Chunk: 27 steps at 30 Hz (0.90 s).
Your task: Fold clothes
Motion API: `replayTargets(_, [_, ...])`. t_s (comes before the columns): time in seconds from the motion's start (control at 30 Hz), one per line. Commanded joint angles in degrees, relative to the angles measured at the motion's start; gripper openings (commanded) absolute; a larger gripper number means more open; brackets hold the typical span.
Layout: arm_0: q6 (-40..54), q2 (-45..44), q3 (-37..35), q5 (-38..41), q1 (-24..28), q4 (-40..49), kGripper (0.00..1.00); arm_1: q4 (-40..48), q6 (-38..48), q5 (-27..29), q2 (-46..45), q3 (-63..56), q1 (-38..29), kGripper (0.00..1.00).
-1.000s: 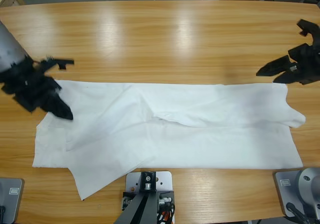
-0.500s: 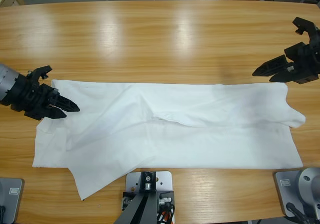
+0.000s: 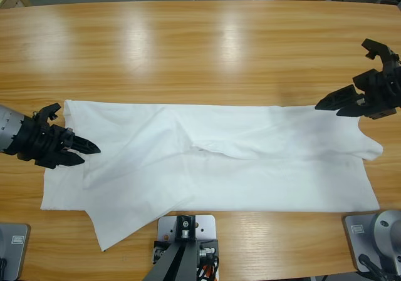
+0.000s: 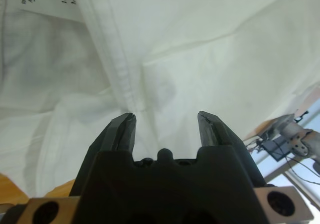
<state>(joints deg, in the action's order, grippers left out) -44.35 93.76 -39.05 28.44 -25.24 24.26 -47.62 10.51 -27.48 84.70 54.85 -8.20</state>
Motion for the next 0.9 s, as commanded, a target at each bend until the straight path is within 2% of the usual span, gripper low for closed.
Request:
replayTargets(0.03, [-0.8,1.0,1.4,0.1,0.2,-2.6,0.508,0.9,-0.8,0.4,0.4,-2.0,-0.1,0.711])
replayTargets(0.4, [-0.6,1.6,1.1,0.4,0.0,-2.7,0.513,2.1,-0.8,0.2,1.0,-3.0,-0.1,0.711])
replayTargets(0.73, [0.1,1.4,-5.0,-0.7,-1.7,2.5,0.513,2.3,-0.8,0.3,1.3,-2.9,-0.1,0.711])
replayTargets(0.9, [0.3,1.4,-5.9,-1.1,-2.4,5.1,0.513,2.3,-0.8,0.4,1.3,-3.1,-0.1,0.711])
